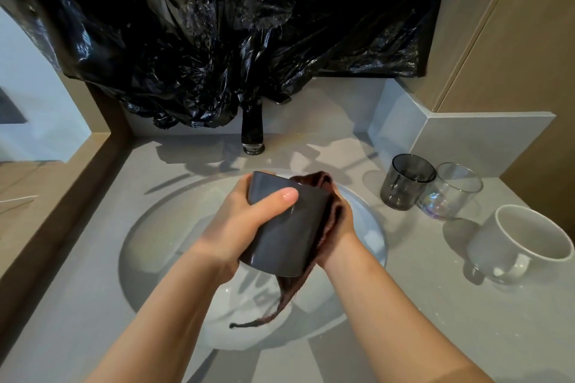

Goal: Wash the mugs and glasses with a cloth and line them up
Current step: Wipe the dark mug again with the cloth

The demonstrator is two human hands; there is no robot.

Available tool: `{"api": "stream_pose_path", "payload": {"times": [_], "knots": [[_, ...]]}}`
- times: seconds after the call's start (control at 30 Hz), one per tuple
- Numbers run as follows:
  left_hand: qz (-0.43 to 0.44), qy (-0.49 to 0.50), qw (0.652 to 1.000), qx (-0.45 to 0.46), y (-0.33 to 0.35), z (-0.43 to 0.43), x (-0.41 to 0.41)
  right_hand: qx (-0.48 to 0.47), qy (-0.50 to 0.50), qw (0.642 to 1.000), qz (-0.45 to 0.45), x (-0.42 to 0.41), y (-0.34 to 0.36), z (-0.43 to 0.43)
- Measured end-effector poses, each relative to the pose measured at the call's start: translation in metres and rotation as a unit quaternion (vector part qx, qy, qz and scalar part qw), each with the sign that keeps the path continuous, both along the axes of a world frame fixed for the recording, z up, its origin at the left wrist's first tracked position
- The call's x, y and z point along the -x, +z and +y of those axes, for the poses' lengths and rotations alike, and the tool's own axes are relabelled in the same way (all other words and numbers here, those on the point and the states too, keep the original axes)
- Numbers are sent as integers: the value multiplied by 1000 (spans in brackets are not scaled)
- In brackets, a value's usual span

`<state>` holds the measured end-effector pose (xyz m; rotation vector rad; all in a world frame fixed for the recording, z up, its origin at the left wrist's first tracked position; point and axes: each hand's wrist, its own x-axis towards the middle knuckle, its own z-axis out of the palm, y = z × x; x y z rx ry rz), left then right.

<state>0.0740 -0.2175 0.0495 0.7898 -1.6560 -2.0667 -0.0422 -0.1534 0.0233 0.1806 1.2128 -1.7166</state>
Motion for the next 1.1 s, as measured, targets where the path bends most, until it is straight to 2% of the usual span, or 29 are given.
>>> {"api": "stream_pose_path", "payload": {"times": [0.1,0.2,0.3,0.4,0.5,0.57,0.6,0.63,0.7,0.77,0.8,0.83,0.9,1.0,1.03,1.1], "knots": [[-4,-4,1000,-9,-1,-5,2,-19,21,999,-42,-7,4,-2],[8,18,999,-32,-3,-12,2,39,8,999,13,-11,4,-5],[32,15,999,-13,-2,-14,0,35,36,997,50,-15,9,0],[60,2,991,121,-1,-9,-3,40,81,994,59,-3,19,9],[27,-87,948,306,8,-3,-6,-10,49,996,73,11,35,21],[4,-105,925,365,10,-5,-4,16,73,993,86,9,37,22],[15,-91,933,349,9,-6,-2,46,74,992,94,7,30,20],[40,-63,951,301,7,-8,0,36,75,991,106,3,27,18],[98,-6,983,153,-2,-10,5,54,39,994,88,-6,22,14],[125,20,992,19,-8,-11,9,63,9,989,133,-11,19,9],[125,22,992,-3,-11,-10,8,59,3,987,146,-13,19,9],[122,25,992,8,-12,-10,8,49,6,986,158,-11,22,8],[107,17,988,114,-11,-10,4,19,32,989,142,-4,23,11],[68,-45,953,293,-6,-10,-2,3,72,990,123,10,30,14],[63,-65,939,332,-4,-11,-3,4,67,993,97,13,37,13],[55,-88,923,371,-3,-13,-4,-23,104,989,106,12,49,12]]}}
